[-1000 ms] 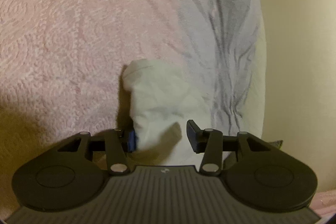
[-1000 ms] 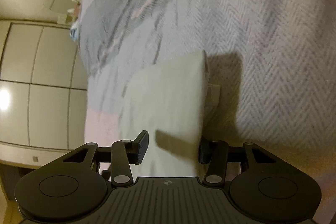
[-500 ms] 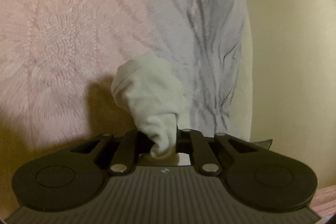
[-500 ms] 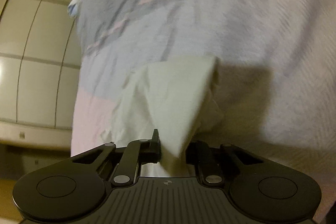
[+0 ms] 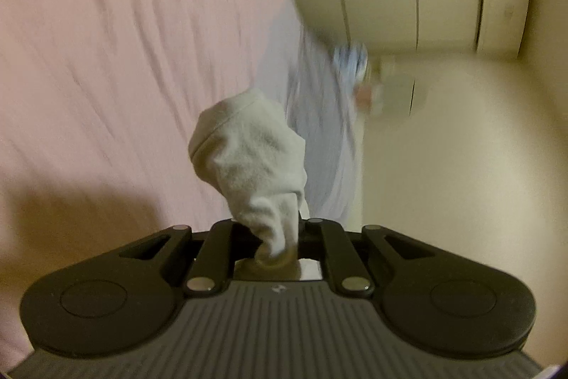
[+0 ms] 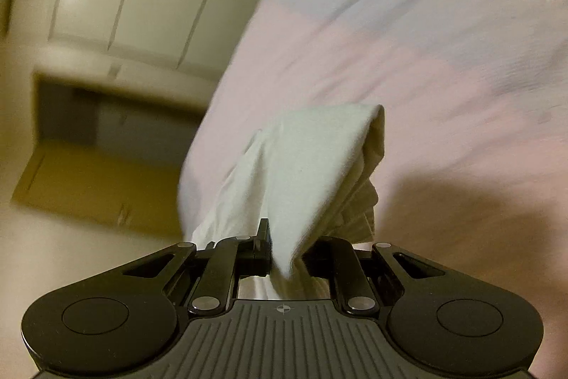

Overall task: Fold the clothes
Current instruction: 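Lift the folded garment with both grippers and carry it to the clothes stack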

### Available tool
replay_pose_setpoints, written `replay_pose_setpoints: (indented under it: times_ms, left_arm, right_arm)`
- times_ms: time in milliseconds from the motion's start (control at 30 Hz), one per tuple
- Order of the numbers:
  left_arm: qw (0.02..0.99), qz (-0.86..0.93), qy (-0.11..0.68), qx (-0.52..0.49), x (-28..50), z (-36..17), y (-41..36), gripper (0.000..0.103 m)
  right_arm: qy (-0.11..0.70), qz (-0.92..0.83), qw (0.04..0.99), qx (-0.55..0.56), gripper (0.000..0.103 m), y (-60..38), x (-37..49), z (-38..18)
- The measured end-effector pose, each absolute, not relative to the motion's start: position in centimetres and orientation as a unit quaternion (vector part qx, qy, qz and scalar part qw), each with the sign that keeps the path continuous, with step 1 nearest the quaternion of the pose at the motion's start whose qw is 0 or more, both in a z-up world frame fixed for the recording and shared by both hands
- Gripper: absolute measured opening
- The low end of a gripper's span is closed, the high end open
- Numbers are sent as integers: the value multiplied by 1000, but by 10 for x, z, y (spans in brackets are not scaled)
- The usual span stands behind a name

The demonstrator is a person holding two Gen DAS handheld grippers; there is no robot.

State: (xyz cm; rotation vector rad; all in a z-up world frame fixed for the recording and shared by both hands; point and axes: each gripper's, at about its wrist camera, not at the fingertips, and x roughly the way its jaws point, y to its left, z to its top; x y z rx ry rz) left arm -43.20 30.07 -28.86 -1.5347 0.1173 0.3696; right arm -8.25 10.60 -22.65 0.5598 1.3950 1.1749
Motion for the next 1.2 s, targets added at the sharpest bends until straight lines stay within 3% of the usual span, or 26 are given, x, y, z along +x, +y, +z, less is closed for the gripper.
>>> replay_pose_setpoints:
  times_ms: [300,500,833,967,1100,1200]
  left_arm:
    - [686,268,-96,-670,-686,-238,379,7]
    - [691,331,-142,-626,-841,-204,464,7]
    - [668,401,-259,-571,-957,-183,565,8]
    - [636,425,-239,-599,-979,-227,603,10]
    - [599,440,-205,-637,-998,-276,631,10]
    - [605,434,-202,-636,-1003,-285,631,12]
  right_arm:
    - [609,620,463,173,12,293,-283,-181]
    - [626,655,393,157,12,420,-424,-176]
    - [575,755,311,57,12,605,-598,-140]
    - [578,749,324,15,13,644,-628,-174]
    - [608,697,378,-47,26,675,-631,-233]
    - [634,681,367,-19,27,680,-620,-258]
